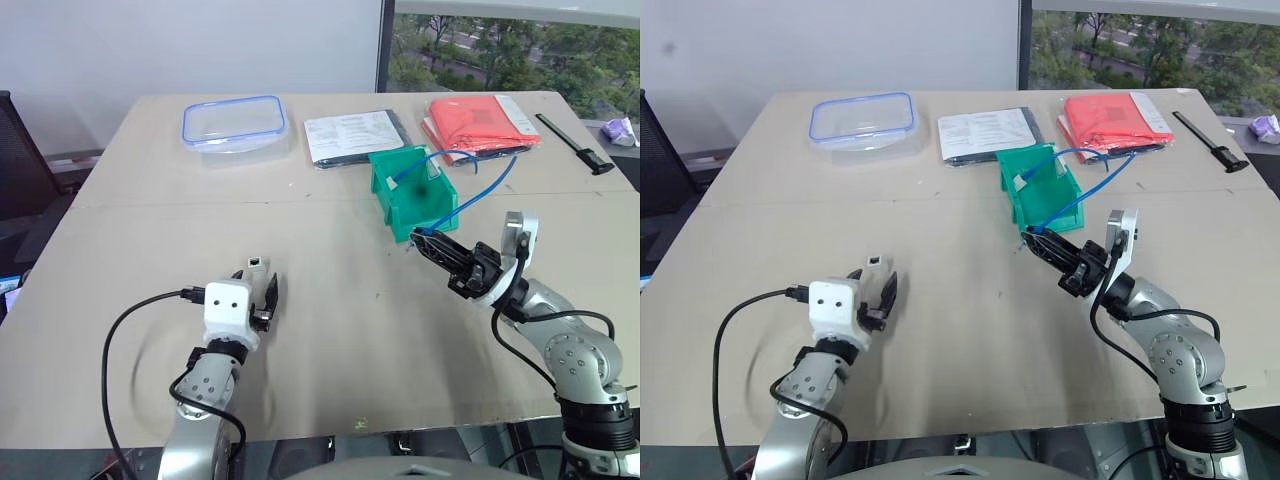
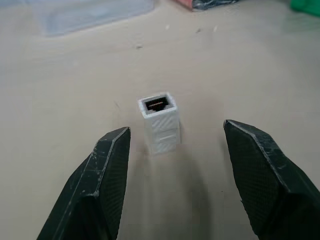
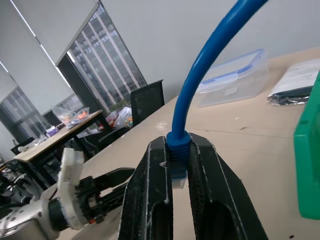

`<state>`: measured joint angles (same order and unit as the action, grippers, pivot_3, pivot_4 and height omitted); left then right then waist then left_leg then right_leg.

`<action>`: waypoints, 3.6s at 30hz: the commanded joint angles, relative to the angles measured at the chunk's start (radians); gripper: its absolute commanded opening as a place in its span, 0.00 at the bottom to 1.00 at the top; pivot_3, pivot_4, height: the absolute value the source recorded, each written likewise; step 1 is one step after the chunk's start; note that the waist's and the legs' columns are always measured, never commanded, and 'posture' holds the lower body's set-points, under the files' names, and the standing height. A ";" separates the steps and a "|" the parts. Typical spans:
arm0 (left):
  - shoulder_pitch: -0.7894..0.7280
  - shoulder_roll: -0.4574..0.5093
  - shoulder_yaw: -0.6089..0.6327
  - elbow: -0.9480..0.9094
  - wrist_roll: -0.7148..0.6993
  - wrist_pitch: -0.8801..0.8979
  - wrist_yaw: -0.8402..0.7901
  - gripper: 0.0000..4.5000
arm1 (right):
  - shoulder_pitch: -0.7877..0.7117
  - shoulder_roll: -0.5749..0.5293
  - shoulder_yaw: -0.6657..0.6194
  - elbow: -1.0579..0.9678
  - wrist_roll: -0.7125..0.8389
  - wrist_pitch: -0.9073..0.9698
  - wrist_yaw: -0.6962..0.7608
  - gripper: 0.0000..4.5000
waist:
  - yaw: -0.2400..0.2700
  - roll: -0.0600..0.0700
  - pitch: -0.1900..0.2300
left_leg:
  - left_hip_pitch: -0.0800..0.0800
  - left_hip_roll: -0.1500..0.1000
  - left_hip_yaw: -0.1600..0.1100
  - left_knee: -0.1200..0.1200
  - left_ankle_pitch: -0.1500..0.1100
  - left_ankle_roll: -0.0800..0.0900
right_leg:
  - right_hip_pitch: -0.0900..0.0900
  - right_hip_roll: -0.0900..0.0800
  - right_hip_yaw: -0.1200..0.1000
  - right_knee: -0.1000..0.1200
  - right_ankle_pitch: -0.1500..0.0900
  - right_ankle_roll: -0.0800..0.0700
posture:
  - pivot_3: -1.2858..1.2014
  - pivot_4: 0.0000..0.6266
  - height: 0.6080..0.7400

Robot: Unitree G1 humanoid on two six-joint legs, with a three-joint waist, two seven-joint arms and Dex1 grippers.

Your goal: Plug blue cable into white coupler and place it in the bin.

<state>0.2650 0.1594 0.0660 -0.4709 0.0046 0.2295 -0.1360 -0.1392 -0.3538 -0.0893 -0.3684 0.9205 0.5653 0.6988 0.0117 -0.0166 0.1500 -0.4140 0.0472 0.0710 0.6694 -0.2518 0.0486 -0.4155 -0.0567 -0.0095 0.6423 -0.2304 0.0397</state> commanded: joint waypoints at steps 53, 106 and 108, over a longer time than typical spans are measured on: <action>-0.795 0.187 -0.343 0.734 -0.338 -0.205 -1.278 0.13 | -0.127 -0.151 0.256 0.093 -0.449 -0.312 0.328 0.00 | 0.000 0.000 0.000 | -0.001 -0.002 0.000 0.001 0.000 0.000 | 0.001 0.005 -0.001 0.000 0.002 0.004 | 0.52 0.24 1.00; -0.815 0.131 -0.287 0.529 -0.425 -0.025 -1.226 0.13 | -0.067 -0.142 0.294 0.161 -0.401 -0.219 0.326 0.00 | 0.001 0.000 0.000 | 0.000 -0.002 -0.001 0.002 0.000 0.000 | 0.001 0.005 0.000 0.000 0.002 0.004 | 0.52 0.24 1.00; -0.792 0.141 -0.301 0.542 -0.404 -0.033 -1.234 0.13 | -0.101 -0.119 0.244 0.107 -0.328 -0.190 0.311 0.00 | 0.001 0.000 0.000 | 0.000 -0.002 -0.001 0.002 0.000 0.000 | 0.001 0.005 0.000 0.001 0.002 0.004 | 0.52 0.24 1.00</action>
<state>-0.4984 0.3246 -0.2596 0.1657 -0.3309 0.2457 -1.3519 -0.2320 -0.4792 0.1540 -0.2300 0.5474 0.3190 1.0207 0.0123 -0.0167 0.1501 -0.4142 0.0452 0.0699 0.6711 -0.2515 0.0486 -0.4147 -0.0516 -0.0092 0.6430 -0.2284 0.0438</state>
